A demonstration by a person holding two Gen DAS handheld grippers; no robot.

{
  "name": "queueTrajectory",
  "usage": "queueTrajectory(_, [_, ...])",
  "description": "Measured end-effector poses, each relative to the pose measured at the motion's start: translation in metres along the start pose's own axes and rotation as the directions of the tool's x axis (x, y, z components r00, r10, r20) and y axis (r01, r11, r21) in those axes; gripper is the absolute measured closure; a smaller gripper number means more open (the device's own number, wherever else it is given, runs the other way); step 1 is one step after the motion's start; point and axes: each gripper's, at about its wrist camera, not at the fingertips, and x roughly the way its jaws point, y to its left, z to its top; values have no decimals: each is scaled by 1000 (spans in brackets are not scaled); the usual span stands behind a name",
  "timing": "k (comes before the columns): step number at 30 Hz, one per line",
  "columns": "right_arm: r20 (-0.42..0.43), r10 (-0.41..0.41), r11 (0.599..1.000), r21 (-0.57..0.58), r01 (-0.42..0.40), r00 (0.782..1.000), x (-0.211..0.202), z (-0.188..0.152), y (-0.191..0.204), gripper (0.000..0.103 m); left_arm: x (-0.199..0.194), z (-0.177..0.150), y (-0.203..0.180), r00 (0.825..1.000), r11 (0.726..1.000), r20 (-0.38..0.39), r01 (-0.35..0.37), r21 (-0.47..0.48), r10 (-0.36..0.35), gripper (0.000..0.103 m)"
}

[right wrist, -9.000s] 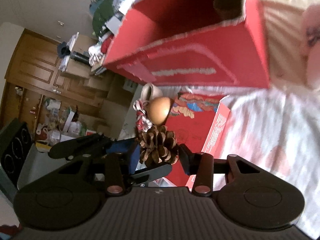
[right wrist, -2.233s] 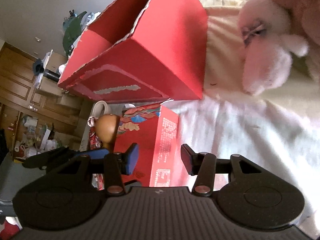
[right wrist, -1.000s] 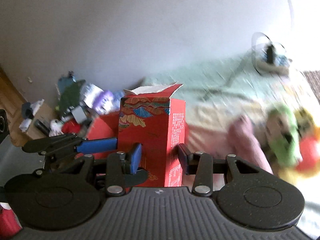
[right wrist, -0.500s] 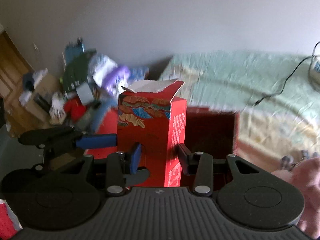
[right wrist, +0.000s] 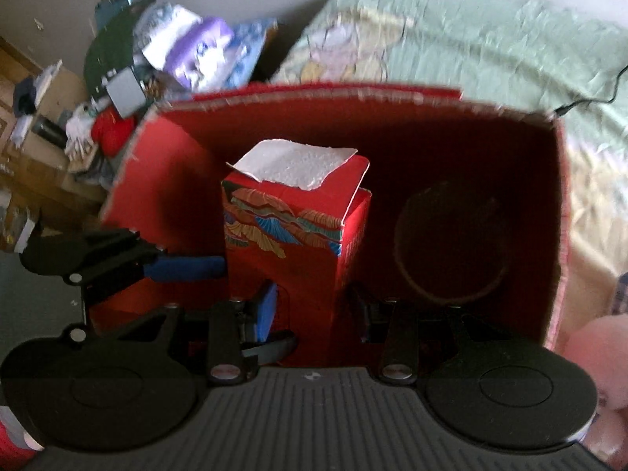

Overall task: Organize objects
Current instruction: 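Lift the tissue box and carry it into the red box, then lower the tissue box onto the floor of the red box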

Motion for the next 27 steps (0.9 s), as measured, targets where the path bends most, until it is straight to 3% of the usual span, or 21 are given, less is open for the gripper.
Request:
queueTrajectory(9, [-25, 17, 999, 48, -16, 1000, 15, 2, -12, 60, 23, 7, 10, 997, 999, -71, -16, -31, 14, 35])
queueTrajectory(14, [-6, -38, 998, 54, 38, 999, 13, -2, -12, 67, 27, 11, 3, 996, 1000, -88, -17, -7, 16, 36])
queueTrajectory(20, [69, -99, 993, 70, 94, 993, 9, -11, -11, 67, 32, 13, -8, 995, 1000, -102, -21, 10, 22, 36])
queueTrajectory(27, [126, -81, 993, 97, 69, 989, 1, -15, -14, 68, 33, 18, -12, 995, 999, -92, -37, 26, 39, 36])
